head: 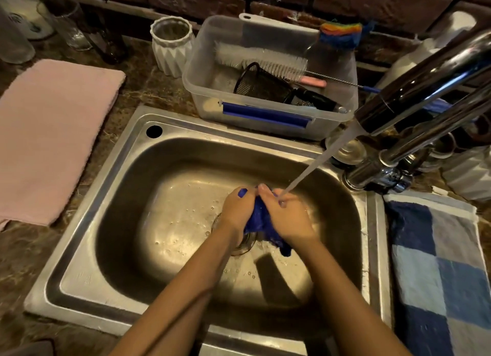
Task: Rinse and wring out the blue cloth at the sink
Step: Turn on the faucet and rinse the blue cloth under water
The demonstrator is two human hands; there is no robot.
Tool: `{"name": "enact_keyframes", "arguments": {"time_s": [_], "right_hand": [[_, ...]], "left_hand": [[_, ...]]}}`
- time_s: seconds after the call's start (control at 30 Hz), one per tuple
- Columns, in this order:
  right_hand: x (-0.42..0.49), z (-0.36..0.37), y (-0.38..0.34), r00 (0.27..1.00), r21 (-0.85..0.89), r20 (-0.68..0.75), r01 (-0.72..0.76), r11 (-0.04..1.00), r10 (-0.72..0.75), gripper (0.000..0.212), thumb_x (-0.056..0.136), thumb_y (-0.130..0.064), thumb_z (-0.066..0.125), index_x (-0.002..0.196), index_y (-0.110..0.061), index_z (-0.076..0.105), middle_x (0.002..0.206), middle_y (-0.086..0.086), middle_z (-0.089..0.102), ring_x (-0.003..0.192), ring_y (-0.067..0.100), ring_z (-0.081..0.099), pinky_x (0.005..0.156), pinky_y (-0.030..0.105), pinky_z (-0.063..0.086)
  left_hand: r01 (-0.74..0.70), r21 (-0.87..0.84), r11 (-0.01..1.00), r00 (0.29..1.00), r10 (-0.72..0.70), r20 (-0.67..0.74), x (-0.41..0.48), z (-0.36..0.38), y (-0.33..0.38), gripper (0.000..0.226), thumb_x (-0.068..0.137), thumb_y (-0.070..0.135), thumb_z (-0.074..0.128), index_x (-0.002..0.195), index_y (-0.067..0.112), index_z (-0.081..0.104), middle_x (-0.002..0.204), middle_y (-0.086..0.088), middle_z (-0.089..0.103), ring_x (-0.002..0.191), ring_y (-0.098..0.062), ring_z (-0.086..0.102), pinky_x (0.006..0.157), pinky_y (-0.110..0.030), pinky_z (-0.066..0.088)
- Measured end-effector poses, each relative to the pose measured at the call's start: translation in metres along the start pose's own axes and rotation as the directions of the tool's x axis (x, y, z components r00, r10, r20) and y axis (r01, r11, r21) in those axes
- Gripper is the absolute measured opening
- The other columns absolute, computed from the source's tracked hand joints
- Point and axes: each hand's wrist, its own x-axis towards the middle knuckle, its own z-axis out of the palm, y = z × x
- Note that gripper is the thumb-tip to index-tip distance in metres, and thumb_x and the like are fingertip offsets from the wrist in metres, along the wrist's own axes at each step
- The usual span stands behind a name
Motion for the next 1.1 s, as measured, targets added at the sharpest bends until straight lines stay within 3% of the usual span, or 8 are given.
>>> {"name": "enact_keyframes", "arguments": {"time_s": [0.1,0.2,0.37,0.47,0.6,0.7,0.83,1.1], "right_hand": [[0.015,0.012,-0.002,0.976,-0.074,-0.215,-0.05,0.996,0.033,0.043,0.095,-0.046,0.034,0.073,-0.013,0.05,0.074,0.006,0.055,0.073,0.022,0.053,0.068,0.034,0.043],[0.021,0.015,0.005,0.963,0.09,-0.21,-0.155,0.984,0.171,0.046,0.095,-0.047,0.036,0.064,-0.017,0.051,0.066,0.005,0.056,0.067,0.021,0.055,0.071,0.044,0.05],[0.0,0.031,0.003,0.952,-0.046,-0.24,-0.208,0.977,0.192,0.052,0.095,-0.052,0.028,0.074,-0.017,0.059,0.07,0.003,0.061,0.068,0.018,0.06,0.054,0.028,0.041],[0.02,0.02,0.004,0.934,0.013,-0.292,-0.212,0.977,0.206,0.044,0.097,-0.044,0.033,0.063,-0.021,0.049,0.066,0.003,0.055,0.065,0.018,0.056,0.054,0.028,0.041],[0.025,0.023,0.012,0.944,0.068,-0.264,-0.186,0.98,0.197,0.042,0.097,-0.04,0.036,0.061,-0.022,0.048,0.067,0.005,0.056,0.062,0.018,0.055,0.054,0.028,0.042],[0.002,0.036,0.007,0.94,0.064,-0.264,-0.207,0.976,0.216,0.047,0.096,-0.045,0.032,0.063,-0.018,0.053,0.066,0.003,0.059,0.068,0.02,0.06,0.06,0.03,0.047],[0.017,0.025,0.001,0.923,0.057,-0.339,-0.173,0.983,0.182,0.046,0.096,-0.042,0.035,0.061,-0.017,0.052,0.06,0.001,0.053,0.058,0.016,0.051,0.055,0.027,0.041],[0.007,0.031,0.01,0.919,0.185,-0.284,-0.226,0.956,0.272,0.044,0.096,-0.039,0.039,0.059,-0.02,0.054,0.063,0.002,0.057,0.066,0.02,0.058,0.063,0.032,0.046]], "left_hand": [[0.032,-0.058,0.998,0.999,-0.031,0.028,-0.008,0.009,-0.007,0.015,0.091,0.019,0.05,0.079,0.016,0.057,0.077,-0.007,0.061,0.076,-0.022,0.058,0.074,-0.036,0.051],[0.066,-0.043,0.997,0.997,-0.064,0.03,-0.006,0.006,-0.008,0.009,0.089,0.022,0.053,0.086,0.017,0.06,0.086,-0.009,0.064,0.082,-0.024,0.061,0.082,-0.039,0.052],[0.119,-0.124,0.985,0.992,-0.114,0.047,-0.001,0.004,-0.011,0.041,0.085,0.049,0.058,0.081,0.009,0.068,0.068,-0.006,0.066,0.069,-0.021,0.063,0.074,-0.037,0.054],[0.132,-0.149,0.98,0.99,-0.124,0.067,-0.01,0.012,-0.018,0.029,0.09,0.035,0.057,0.073,0.012,0.064,0.057,0.0,0.061,0.062,-0.017,0.061,0.063,-0.029,0.052],[0.089,-0.145,0.985,0.995,-0.081,0.056,-0.006,0.012,-0.013,0.023,0.091,0.028,0.055,0.077,0.013,0.066,0.068,-0.005,0.065,0.073,-0.022,0.064,0.081,-0.039,0.055],[0.066,-0.146,0.987,0.998,-0.067,-0.005,0.005,0.008,-0.01,0.026,0.088,0.022,0.056,0.066,0.011,0.061,0.055,-0.002,0.057,0.06,-0.02,0.055,0.069,-0.036,0.048],[0.074,-0.098,0.992,0.997,-0.072,0.031,-0.005,0.018,-0.012,0.027,0.093,0.023,0.051,0.093,0.001,0.066,0.063,-0.004,0.058,0.057,-0.014,0.057,0.054,-0.023,0.049],[0.061,-0.119,0.991,0.998,-0.059,0.025,0.003,0.018,-0.003,0.021,0.088,0.014,0.054,0.069,0.008,0.058,0.057,-0.005,0.052,0.055,-0.019,0.053,0.06,-0.031,0.048]]}}
